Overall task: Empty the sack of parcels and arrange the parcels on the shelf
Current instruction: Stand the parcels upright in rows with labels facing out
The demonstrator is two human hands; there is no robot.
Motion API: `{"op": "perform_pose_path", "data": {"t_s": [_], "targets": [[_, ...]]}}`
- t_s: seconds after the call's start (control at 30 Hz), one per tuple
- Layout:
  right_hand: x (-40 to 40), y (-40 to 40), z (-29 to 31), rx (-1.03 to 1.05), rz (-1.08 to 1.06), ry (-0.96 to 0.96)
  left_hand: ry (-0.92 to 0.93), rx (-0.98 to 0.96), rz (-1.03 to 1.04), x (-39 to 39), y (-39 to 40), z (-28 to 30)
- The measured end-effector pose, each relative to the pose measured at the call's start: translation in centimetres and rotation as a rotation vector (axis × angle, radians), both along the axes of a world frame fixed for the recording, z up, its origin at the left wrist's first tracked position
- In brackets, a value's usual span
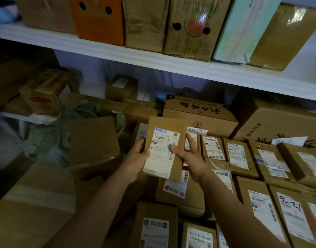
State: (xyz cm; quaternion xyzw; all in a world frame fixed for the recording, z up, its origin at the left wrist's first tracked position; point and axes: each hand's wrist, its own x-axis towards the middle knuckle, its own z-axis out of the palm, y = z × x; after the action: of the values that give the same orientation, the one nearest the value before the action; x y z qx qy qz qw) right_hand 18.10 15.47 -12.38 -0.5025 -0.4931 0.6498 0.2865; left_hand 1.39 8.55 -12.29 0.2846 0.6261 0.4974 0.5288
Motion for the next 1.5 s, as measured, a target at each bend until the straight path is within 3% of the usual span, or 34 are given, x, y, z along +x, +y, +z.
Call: {"op": "perform_pose_path", "data": {"t_s": [0.17,0.3,0.4,0.47,0.53,0.93,1.03,1.13,1.2,1.33,1.5], "targets": [[-1.2,-0.3,-1.4,-0.013,-0.019,0.055,0.006,-0.032,0.098,-1.4,-0.4,-1.6],[-1.6,0.0,-1.7,0.003,-0.102,0.063,0.100,-0.303,0.243,-1.6,-0.3,-5.2],[-1.5,0.4,-2.0,0.009,-0.134,0.063,0.351,-0.428,-0.032,-0.9,-0.9,-7.6],[-1.2,0.6,-2.3,-0.001,-0.132,0.057,0.621,-0.436,-0.327,-0.8,-1.4,-9.2],[-1.0,0.6,-2.7,-0.017,-0.126,0.047,0.774,-0.434,-0.495,-1.0,-1.5,-10.7],[-3.0,0.4,-4.0,-0.068,-0.036,0.003,0.821,-0.513,-0.505,-3.9,-2.8,-11.6],[-4.1,0.0,-3.8,-0.070,-0.010,-0.009,0.708,-0.495,-0.310,-4.4,-2.9,-11.2],[-4.8,-0.6,-3.6,-0.074,0.001,-0.032,0.238,-0.400,0.092,-4.2,-2.4,-10.1],[-5.0,-0.7,-3.5,-0.114,-0.021,-0.029,-0.055,-0.333,0.222,-3.7,-2.7,-8.6],[-5.2,-1.1,-3.7,-0.181,-0.005,-0.088,-0.356,-0.251,0.237,-3.6,-3.7,-6.9],[-6.4,-1.8,-4.0,-0.167,0.007,-0.208,-0.380,-0.214,0.157,-4.1,-4.3,-6.6]]}}
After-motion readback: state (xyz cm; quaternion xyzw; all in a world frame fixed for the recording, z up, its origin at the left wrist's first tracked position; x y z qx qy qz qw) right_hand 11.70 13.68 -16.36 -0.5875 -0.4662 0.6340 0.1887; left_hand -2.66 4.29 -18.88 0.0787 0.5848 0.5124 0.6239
